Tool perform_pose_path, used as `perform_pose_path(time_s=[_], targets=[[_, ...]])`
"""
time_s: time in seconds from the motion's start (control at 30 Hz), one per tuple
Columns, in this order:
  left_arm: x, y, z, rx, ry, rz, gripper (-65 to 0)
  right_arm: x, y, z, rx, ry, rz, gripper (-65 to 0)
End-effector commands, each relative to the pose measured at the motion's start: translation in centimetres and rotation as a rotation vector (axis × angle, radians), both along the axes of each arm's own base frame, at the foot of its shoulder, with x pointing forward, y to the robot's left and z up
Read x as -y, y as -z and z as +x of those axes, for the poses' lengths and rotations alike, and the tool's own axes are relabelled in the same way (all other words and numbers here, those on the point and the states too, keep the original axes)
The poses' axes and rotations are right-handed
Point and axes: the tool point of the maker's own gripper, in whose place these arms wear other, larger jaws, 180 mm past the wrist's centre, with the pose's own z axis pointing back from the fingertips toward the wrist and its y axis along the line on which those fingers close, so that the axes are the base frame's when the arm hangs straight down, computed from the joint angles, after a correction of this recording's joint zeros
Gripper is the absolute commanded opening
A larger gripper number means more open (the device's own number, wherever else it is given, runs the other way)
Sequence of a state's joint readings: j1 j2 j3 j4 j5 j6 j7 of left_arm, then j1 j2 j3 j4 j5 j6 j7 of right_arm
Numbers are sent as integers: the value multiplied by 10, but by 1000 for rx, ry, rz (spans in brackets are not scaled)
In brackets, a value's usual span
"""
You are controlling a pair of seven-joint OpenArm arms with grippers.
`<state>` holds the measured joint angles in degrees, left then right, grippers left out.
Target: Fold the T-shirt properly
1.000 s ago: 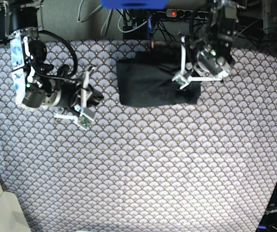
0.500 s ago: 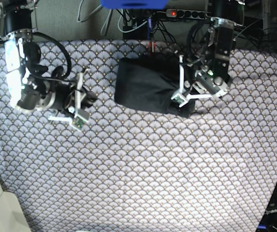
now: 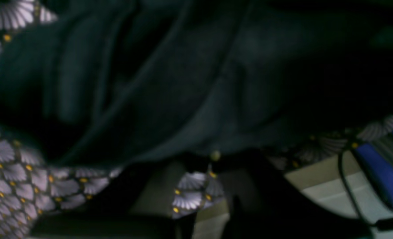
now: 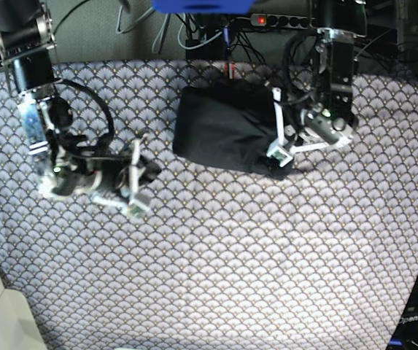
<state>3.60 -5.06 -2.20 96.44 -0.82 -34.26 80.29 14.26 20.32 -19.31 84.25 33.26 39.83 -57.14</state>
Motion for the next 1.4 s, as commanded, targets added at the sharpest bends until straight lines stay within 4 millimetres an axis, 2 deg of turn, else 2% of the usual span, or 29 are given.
perform_pose_path(time_s=[0.0, 0.17, 0.23, 0.33, 0.4, 0.67, 0.8, 0.87, 1.17, 1.37], targets=[[-2, -10, 14, 43, -4, 5, -650, -14, -16, 10, 45, -12, 62, -577], [-4, -5, 22, 28, -10, 7, -650, -35, 0, -6, -2, -44, 98, -577], [-3, -4, 32, 23, -14, 4, -650, -37, 10, -22, -36, -49, 105, -578], [8, -2, 45, 13, -18, -25, -650, -41, 20, -41, -68, -49, 128, -577], [16, 0, 50, 2, -17, -40, -650, -36, 28, -53, -90, -45, 124, -577], [82, 3, 84, -2, 8, -200, -650, -25, 46, -81, -148, -24, 128, -577], [115, -4, 100, 11, 29, -274, -650, -25, 50, -89, -166, -21, 130, -578], [126, -7, 103, 5, 37, -291, -650, -27, 51, -92, -172, -22, 134, -578], [125, -11, 107, 12, 36, -291, -650, -27, 50, -90, -168, -22, 133, -578], [121, -47, 126, 141, 36, -294, -650, -27, 49, -89, -165, -22, 135, -577]])
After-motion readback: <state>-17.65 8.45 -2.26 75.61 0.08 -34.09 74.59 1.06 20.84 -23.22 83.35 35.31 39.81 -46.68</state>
